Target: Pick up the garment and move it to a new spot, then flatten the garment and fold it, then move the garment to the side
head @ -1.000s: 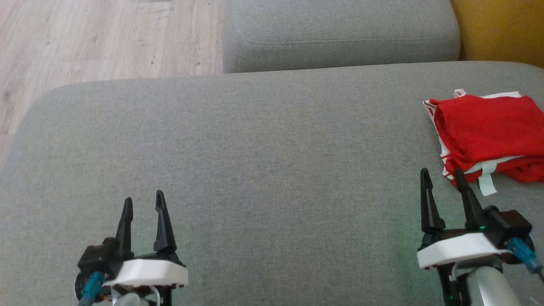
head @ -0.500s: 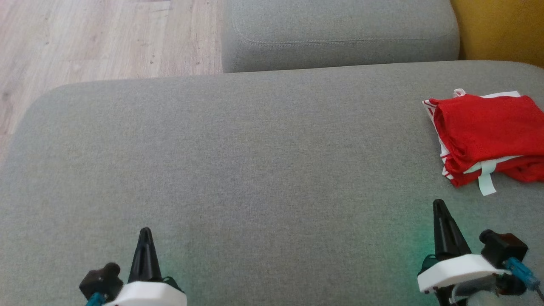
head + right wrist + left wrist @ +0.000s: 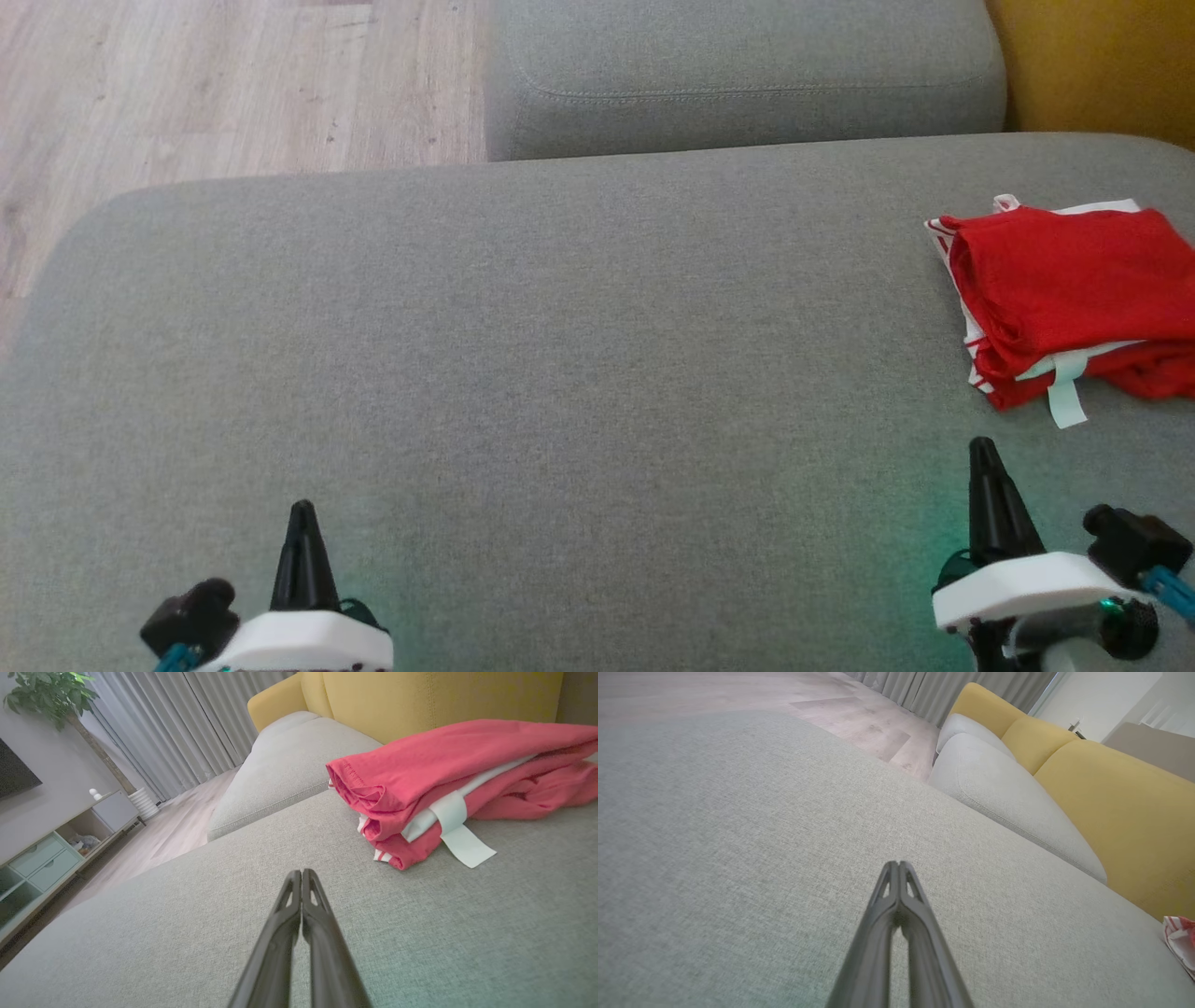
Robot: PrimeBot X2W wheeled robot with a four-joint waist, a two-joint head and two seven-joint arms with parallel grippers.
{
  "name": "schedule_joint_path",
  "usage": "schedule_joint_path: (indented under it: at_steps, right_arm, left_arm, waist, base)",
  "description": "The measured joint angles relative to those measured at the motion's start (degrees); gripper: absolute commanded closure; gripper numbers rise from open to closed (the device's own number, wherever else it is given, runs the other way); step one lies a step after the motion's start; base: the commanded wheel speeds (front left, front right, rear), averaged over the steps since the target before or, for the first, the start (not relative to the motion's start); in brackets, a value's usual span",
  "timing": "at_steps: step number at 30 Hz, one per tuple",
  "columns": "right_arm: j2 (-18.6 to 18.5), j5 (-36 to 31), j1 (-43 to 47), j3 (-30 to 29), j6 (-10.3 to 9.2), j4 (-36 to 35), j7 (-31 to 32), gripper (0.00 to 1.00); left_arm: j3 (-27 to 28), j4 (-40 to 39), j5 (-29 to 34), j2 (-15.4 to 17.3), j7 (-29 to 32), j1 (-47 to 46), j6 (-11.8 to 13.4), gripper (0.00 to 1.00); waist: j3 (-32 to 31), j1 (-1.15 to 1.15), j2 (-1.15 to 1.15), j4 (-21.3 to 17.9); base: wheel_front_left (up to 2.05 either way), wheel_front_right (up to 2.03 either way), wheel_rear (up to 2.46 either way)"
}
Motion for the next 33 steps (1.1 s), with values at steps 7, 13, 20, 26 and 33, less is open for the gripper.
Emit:
schedule_joint_path:
  at_steps: [7, 13, 20, 26, 33]
  right_arm:
    - [0.00, 4.64, -0.18, -0.54, 0.00, -0.38, 1.23, 1.00]
    - [0.00, 8.51, -0.55, -0.98, 0.00, -0.58, 2.18, 1.00]
    - [0.01, 13.19, -0.70, -1.32, 0.00, -0.86, 3.38, 1.00]
    - [0.01, 17.19, -1.14, -1.63, 0.00, -1.21, 4.37, 1.00]
    - [0.01, 21.78, -1.15, -2.11, 0.00, -1.54, 5.59, 1.00]
  left_arm:
    - [0.47, -0.46, -3.97, 0.00, 1.07, -0.05, -0.55, 1.00]
    - [1.19, -0.73, -7.26, 0.00, 2.08, -0.35, -1.03, 1.00]
    - [1.94, -1.19, -11.22, 0.00, 3.27, -0.67, -1.52, 1.00]
    - [2.35, -1.49, -14.52, 0.01, 4.10, -1.04, -1.60, 1.00]
    - [3.20, -2.11, -18.47, 0.01, 5.37, -1.14, -2.33, 1.00]
  waist:
    - [-0.04, 0.00, 0.00, -0.09]
    - [-0.07, 0.00, 0.00, -0.17]
    - [-0.11, 0.00, 0.00, -0.27]
    - [-0.15, 0.00, 0.00, -0.35]
    - [-0.19, 0.00, 0.00, -0.44]
  base:
    - [0.00, 0.00, 0.00]
    - [0.00, 0.00, 0.00]
    - [0.00, 0.00, 0.00]
    - [0.00, 0.00, 0.00]
    - [0.00, 0.00, 0.00]
